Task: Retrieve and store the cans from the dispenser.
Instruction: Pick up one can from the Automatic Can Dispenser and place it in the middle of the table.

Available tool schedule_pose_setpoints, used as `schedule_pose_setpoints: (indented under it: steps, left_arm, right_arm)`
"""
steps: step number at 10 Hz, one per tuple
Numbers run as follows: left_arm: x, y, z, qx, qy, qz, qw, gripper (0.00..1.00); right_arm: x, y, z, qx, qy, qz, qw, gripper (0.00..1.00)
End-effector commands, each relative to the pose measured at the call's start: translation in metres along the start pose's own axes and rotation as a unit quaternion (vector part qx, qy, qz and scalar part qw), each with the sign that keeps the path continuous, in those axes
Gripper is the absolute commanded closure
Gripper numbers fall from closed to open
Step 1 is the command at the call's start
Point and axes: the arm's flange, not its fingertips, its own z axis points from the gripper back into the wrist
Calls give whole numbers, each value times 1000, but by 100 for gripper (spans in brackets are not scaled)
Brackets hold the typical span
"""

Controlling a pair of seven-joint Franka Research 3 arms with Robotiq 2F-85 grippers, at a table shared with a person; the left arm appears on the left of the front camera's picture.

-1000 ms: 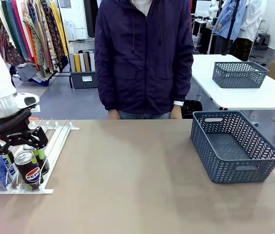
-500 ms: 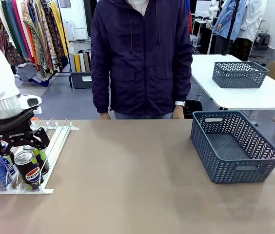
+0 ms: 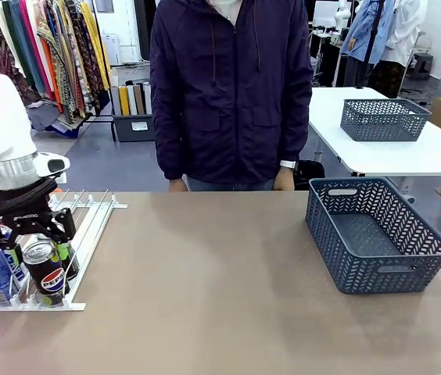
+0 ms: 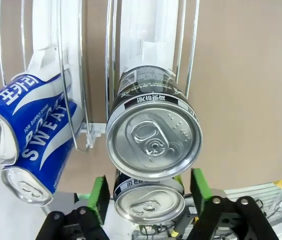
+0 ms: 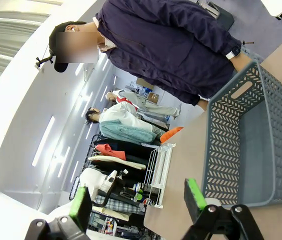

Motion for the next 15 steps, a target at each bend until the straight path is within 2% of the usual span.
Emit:
schedule_pose_setpoints:
  steps: [1,8,10,11,13,15]
  left_arm:
    - [5,-3,5,11,-2,11,1000,100]
    - [5,-5,11,1,7,7,1000,100]
    - [-27,7,68,-31,-8,44,999,100]
    - [-44,14,98,-45,-49,64,996,100]
    - [-77,27,147,-62,-82,59,993,100]
    - [-92,33,181,-63,-101,69,991,100]
  right_arm:
    - [3,6,-2,10,-10,-10,1000,0]
    - [3,6,-2,10,-10,-10,1000,0]
    - [3,6,-2,10,-10,-10,1000,0]
    - [3,6,-2,10,-10,-10,1000,0]
    - [3,6,-2,10,-10,-10,1000,0]
    - [3,6,-2,10,-10,-10,1000,0]
